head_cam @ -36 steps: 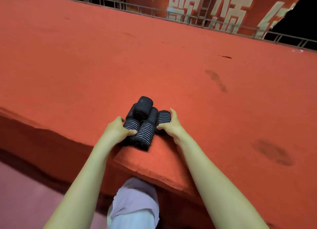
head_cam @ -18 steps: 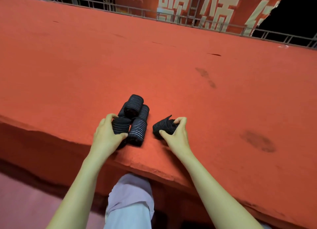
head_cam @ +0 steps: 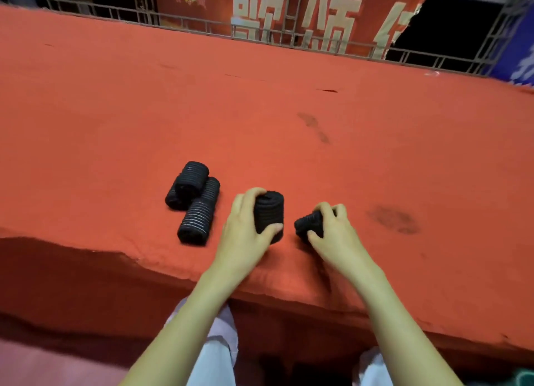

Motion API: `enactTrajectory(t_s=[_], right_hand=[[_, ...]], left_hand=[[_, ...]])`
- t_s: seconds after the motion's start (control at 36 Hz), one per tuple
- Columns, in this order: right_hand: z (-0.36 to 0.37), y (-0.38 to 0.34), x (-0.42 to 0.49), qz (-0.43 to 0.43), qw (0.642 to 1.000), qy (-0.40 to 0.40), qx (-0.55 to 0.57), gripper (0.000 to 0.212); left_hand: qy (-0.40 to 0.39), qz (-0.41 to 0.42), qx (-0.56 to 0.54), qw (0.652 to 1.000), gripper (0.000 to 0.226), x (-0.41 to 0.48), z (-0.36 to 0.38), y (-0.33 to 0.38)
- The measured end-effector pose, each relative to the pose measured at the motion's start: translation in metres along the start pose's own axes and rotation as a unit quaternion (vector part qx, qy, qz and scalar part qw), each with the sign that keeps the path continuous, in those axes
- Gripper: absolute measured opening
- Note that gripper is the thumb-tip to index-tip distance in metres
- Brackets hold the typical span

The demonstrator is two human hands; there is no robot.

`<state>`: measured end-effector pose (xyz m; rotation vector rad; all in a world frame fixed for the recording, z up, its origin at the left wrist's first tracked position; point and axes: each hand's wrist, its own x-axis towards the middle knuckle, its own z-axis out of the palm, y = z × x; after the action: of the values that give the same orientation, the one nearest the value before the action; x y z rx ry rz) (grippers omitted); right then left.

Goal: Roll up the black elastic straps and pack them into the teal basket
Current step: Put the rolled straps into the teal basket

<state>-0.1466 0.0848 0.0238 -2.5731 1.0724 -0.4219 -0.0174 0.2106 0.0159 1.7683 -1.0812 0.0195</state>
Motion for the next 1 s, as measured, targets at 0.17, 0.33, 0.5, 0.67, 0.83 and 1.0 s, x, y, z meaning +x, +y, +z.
enactTrajectory(t_s=[0.17,0.33,0.5,0.67,0.83,1.0], right_hand=[[-0.023,0.036,-0.023,0.075,0.992,-0.077,-0.063,0.036],[-0.051,0.073,-0.053,0.084,0.996,-0.013,0.001,0.034],[-0.1,0.119,-0.095,0.13,0.984,0.105,0.054,0.041],[-0.132,0.176,-0.149,0.226,0.964,0.128,0.049,0.043],[-0.146,0.226,-0.21,0.327,0.936,0.126,0.019,0.041],[-0.144,0.269,-0.263,0.43,0.9,0.073,-0.007,0.047]], left_hand=[[-0.12,0.006,0.021,0.992,0.052,-0.012,0.059,0.003],[-0.17,0.039,0.011,0.985,0.041,-0.007,0.091,0.028],[-0.219,0.044,-0.116,0.968,0.044,-0.003,0.138,0.09],[-0.28,0.09,-0.171,0.94,0.046,-0.023,0.199,0.152],[-0.387,0.153,-0.177,0.892,0.04,-0.059,0.26,0.2],[-0.489,0.149,-0.178,0.841,0.034,-0.108,0.308,0.231]])
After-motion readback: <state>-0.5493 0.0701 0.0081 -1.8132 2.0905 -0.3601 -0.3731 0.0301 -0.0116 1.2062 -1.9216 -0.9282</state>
